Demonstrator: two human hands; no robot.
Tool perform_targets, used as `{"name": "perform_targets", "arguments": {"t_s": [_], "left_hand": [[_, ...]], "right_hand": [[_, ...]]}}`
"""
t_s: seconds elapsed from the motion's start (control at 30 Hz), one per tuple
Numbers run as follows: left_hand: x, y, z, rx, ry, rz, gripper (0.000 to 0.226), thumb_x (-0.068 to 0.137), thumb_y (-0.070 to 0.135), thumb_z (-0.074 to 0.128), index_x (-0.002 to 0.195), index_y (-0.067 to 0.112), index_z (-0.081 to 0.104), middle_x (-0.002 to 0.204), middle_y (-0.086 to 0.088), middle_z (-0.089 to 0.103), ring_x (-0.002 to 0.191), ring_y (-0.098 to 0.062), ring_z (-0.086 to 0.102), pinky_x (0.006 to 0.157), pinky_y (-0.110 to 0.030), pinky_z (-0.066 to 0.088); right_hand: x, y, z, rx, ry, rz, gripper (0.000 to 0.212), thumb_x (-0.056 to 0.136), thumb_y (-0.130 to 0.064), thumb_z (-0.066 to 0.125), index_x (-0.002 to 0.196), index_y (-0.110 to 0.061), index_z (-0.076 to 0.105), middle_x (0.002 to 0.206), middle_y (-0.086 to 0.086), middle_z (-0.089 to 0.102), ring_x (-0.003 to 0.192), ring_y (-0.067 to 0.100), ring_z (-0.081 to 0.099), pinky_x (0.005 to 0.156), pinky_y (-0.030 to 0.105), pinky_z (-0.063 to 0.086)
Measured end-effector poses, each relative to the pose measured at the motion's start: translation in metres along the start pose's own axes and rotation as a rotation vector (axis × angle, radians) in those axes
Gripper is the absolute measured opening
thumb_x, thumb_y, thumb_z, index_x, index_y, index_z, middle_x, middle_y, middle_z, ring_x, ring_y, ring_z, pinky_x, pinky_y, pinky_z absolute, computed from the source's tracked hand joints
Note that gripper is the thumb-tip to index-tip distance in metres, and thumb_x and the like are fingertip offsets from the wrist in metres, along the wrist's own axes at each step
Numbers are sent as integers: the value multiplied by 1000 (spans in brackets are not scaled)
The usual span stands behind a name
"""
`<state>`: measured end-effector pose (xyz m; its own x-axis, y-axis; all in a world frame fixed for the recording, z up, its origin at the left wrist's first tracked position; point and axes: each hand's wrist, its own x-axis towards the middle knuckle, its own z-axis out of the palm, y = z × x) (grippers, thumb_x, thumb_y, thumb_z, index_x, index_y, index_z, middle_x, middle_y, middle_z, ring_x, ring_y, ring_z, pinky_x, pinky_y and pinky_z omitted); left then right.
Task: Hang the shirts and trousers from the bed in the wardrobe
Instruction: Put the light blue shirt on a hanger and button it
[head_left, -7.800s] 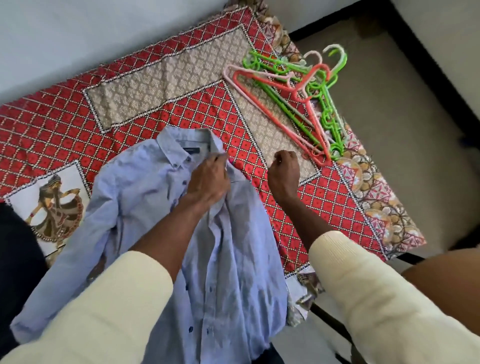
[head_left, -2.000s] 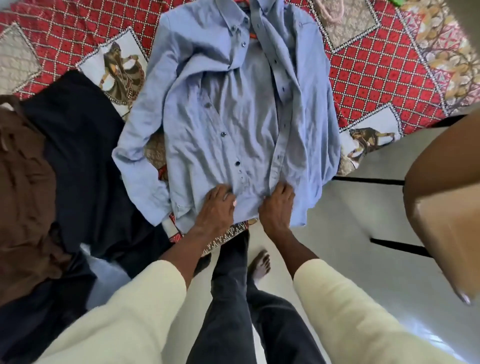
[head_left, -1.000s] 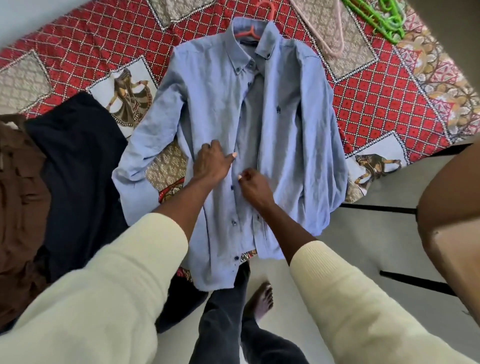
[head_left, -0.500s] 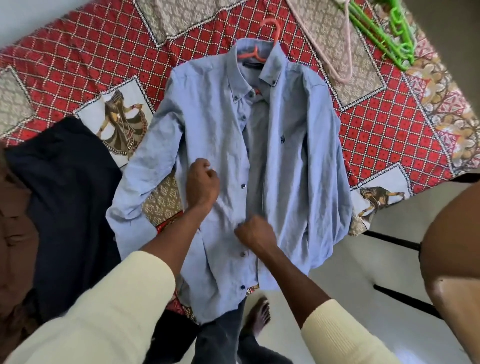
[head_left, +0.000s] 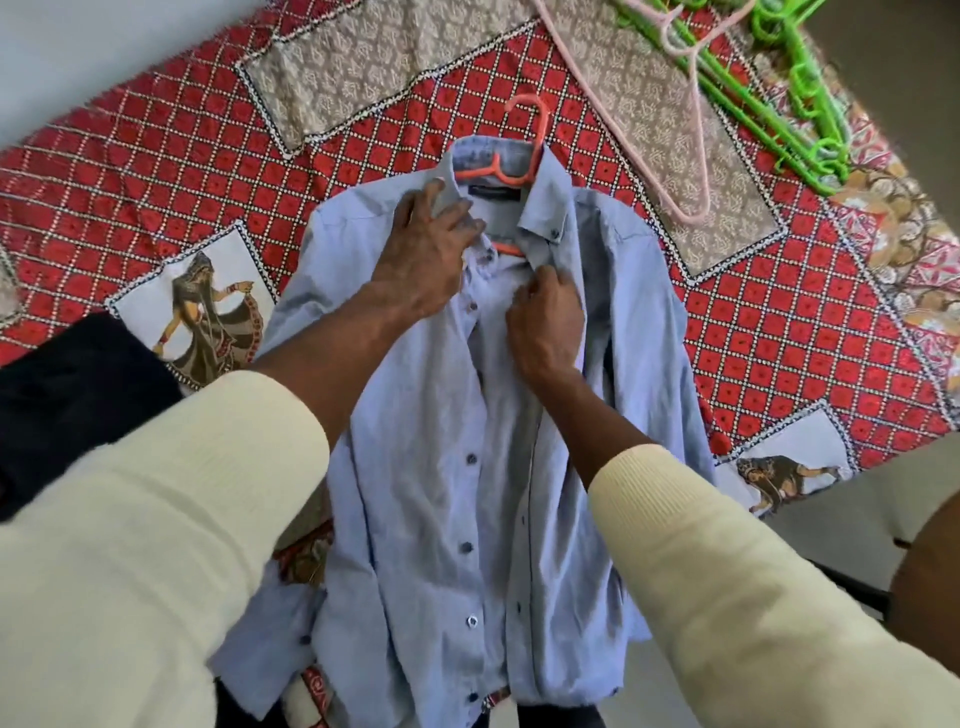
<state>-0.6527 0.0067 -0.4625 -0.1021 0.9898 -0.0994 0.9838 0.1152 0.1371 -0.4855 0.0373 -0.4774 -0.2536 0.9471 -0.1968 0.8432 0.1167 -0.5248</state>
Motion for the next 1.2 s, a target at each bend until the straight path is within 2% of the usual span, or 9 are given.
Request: {"name": "perform_targets", "arguments": {"t_s": [0.07,0.2,0.33,0.57,0.73,0.83,1.0,1.1,1.2], "left_hand": [[13,-7,0,85,-16,66,45,87,18,60,132,16,59,149,-14,44,143,-45,23,116,-57,14],[36,-1,5,100,-133,64,27,95,27,55,117,19,69,120,-6,64,135,-36,31,114,-51,7],[53,-1,3,106,-224,32,28,93,30,58,115,16,69,112,-7,66,123,-30,38,105,-45,19],[71,-3,-2,-262,-177,-294,23,92,34,61,101,14,67,104,-9,65,115,-30,50,96,-40,28],[72,-3,-5,-344,-326,-329,18,90,31,63,92,13,64,95,-5,68,103,-28,59,97,-43,36],[71,-6,-9,-433,-418,-304,17,82,26,74,73,14,66,73,-4,68,85,-26,66,78,-35,50],[62,-4,-1,-501,-275,-343,28,81,24,74,62,7,61,69,-11,66,74,-31,63,65,-37,49],[57,0,3,-581,-186,-422,26,81,22,76,64,8,63,70,-11,67,74,-29,64,68,-37,53],[58,7,0,-607,-154,-489,21,81,25,77,71,7,72,75,-8,72,75,-23,67,71,-34,55]], "right_hand": [[12,-11,12,-13,76,-123,29,82,-13,60,109,-1,60,110,20,61,100,40,57,79,42,45],[40,-13,30,-68,146,-64,46,79,-23,69,115,2,57,115,25,58,101,44,56,86,47,45],[49,-9,31,-47,115,-64,52,84,-23,65,126,5,51,126,28,53,114,45,51,98,47,40],[71,-20,14,-75,3,30,40,95,-33,57,116,0,50,126,21,51,107,38,57,87,40,47],[79,-28,7,-140,-74,99,31,94,-17,54,119,1,51,128,22,51,102,36,63,81,36,49],[79,-29,7,-162,-80,75,29,90,-8,52,117,4,53,124,23,53,100,37,64,80,36,50],[83,-33,4,-179,-104,99,30,97,-21,52,118,0,57,125,20,55,105,34,63,83,36,49],[86,-37,1,-63,-69,171,19,91,-9,51,101,-1,65,112,18,64,99,33,64,79,35,50],[83,-36,-4,203,-22,285,20,83,-10,55,64,-7,52,71,10,60,65,24,57,62,33,47]]}}
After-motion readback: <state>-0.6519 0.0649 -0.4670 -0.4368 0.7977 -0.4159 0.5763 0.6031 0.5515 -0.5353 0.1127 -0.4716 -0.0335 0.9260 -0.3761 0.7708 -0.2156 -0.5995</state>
